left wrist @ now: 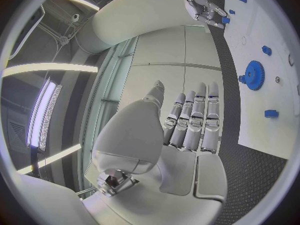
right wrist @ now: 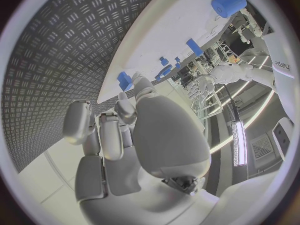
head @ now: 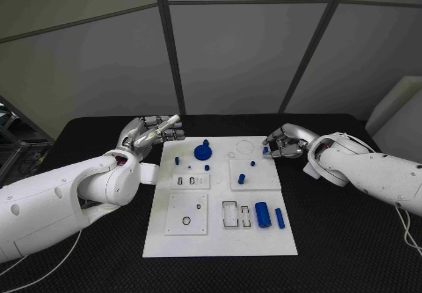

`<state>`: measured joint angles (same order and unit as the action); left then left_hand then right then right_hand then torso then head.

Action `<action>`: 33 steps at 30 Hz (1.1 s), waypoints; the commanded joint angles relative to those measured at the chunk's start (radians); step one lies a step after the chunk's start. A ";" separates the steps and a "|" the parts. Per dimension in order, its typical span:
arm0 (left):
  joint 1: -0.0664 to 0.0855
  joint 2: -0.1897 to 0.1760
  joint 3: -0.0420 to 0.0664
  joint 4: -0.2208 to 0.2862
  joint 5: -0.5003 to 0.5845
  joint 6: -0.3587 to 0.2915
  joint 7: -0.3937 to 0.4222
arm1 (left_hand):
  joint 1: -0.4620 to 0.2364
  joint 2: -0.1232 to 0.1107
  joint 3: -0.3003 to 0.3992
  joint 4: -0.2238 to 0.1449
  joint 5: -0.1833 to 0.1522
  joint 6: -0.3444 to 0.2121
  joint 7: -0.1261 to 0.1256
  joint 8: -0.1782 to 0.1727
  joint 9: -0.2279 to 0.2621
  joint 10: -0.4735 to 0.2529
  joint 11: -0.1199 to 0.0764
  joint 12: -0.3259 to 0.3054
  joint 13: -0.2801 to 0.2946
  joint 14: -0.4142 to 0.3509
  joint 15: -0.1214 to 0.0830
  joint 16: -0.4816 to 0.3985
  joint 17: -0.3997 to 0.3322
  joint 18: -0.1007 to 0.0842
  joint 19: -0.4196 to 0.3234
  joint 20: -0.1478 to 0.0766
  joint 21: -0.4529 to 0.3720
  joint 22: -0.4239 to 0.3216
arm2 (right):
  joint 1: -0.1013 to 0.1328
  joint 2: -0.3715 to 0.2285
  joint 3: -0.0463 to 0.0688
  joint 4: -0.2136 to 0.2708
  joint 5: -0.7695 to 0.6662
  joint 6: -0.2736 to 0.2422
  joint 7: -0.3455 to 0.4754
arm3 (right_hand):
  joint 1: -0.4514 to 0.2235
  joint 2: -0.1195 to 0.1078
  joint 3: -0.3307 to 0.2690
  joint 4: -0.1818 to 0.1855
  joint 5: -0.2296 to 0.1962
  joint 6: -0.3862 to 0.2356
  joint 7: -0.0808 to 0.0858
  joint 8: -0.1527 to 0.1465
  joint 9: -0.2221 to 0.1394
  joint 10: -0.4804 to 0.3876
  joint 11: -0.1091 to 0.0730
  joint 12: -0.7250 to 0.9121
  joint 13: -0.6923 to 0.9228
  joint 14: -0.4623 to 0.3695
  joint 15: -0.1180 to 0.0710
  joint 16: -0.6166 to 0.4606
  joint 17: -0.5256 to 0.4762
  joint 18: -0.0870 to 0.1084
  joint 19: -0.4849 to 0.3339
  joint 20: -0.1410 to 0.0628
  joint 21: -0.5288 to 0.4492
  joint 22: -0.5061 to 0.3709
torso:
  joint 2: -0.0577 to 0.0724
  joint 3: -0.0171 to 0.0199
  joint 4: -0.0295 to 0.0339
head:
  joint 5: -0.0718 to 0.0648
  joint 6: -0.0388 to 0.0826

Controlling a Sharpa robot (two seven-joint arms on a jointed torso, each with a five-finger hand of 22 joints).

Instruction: Assemble the parts on the task board

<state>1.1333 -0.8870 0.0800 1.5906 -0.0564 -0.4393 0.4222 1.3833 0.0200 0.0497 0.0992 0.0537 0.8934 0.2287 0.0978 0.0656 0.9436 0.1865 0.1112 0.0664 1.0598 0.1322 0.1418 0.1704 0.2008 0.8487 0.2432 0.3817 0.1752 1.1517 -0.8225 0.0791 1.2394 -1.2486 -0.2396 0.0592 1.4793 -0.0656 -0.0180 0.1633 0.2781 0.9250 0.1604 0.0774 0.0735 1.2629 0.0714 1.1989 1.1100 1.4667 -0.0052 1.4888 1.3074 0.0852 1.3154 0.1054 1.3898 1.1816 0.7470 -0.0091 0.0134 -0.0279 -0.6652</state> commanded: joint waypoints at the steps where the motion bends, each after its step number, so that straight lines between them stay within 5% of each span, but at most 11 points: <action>1: 0.001 0.002 0.001 0.000 -0.006 0.012 0.009 | 0.004 0.006 0.002 -0.005 0.001 -0.003 0.010 -0.005 0.000 0.003 0.004 -0.003 0.000 0.000 0.008 -0.006 0.001 -0.020 -0.005 0.004 0.000 -0.001 | -0.001 0.003 0.000 -0.002 -0.012 0.018 -0.001 | 0.006 0.010 -0.005 -0.001 -0.005 0.013 0.001 0.007 0.002 0.008 0.002 0.007 0.004 0.070 0.004 -0.001 0.095 -0.004 0.003 0.004 -0.004 0.004 | 0.000 0.0005 -0.0005 | 0.000 -0.001; 25: 0.001 0.001 0.001 -0.001 -0.006 0.012 0.008 | 0.004 0.006 0.002 -0.005 0.001 -0.003 0.010 -0.005 0.000 0.003 0.004 -0.003 0.000 0.000 0.008 -0.006 0.001 -0.020 -0.005 0.004 0.000 -0.001 | -0.011 0.016 0.000 -0.020 -0.020 0.014 -0.008 | 0.021 0.043 0.013 -0.003 -0.052 0.069 -0.007 0.031 0.007 0.024 -0.005 0.024 0.024 0.072 -0.001 0.003 0.104 -0.006 0.011 0.001 0.002 0.016 | 0.000 0.0006 -0.0002 | 0.002 -0.003; 33: 0.000 0.001 0.001 -0.002 -0.006 0.012 0.008 | 0.004 0.006 0.002 -0.005 0.001 -0.003 0.010 -0.005 0.000 0.003 0.004 -0.003 0.000 0.000 0.008 -0.006 0.001 -0.020 -0.005 0.004 0.000 -0.001 | -0.011 0.019 0.000 -0.022 -0.020 -0.030 0.002 | 0.036 0.071 0.039 -0.007 -0.055 0.122 -0.027 0.060 0.015 0.037 -0.022 0.038 0.039 0.073 -0.013 0.006 0.111 -0.008 0.020 -0.009 0.008 0.028 | 0.000 0.0009 0.0003 | 0.002 -0.005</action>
<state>1.1324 -0.8864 0.0800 1.5881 -0.0565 -0.4389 0.4222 1.3833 0.0200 0.0498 0.0992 0.0537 0.8934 0.2287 0.0978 0.0656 0.9436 0.1865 0.1112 0.0664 1.0598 0.1322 0.1419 0.1702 0.2008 0.8487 0.2432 0.3817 0.1752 1.1401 -0.8047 0.0792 1.2165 -1.2641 -0.2356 0.0522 1.5082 -0.0045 0.0178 0.1561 0.2254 1.0388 0.1328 0.1341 0.0856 1.2973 0.0516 1.2341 1.1492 1.4651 -0.0129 1.4888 1.3073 0.0852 1.3314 0.0967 1.3940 1.2092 0.7464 -0.0084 0.0133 -0.0260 -0.6691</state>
